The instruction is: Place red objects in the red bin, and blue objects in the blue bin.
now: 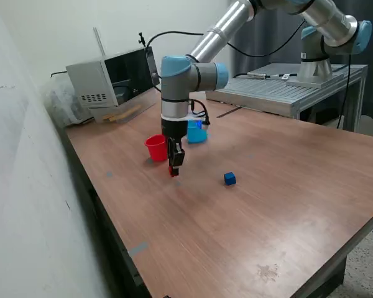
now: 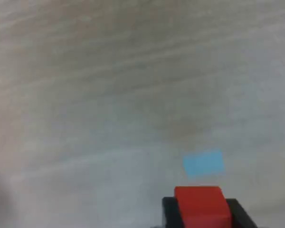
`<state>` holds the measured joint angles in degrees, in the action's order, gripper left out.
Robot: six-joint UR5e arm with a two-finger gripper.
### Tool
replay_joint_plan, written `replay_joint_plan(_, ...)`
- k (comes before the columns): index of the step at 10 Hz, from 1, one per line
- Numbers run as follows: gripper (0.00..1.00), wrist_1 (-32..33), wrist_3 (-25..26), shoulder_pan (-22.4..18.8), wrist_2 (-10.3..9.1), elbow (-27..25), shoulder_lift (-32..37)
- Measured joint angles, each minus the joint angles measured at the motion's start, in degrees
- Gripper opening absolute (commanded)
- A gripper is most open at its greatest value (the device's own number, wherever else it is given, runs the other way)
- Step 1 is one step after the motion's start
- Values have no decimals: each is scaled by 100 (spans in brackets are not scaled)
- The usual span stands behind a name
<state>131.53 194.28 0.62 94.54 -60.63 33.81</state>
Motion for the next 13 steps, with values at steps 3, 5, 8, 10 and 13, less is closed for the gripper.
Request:
replay_joint_plan(3, 0, -308, -217, 2, -5, -274, 902)
replay_joint_plan(5, 0, -465, -400, 222, -1, -469, 1355)
replay_joint_plan(8, 0, -650, -550, 832, -5, -579, 1485)
replay_joint_plan(10, 0, -662, -590, 1012, -6, -589, 1335)
replay_joint_plan(13, 0, -614, -601, 1106, -6, -596, 935)
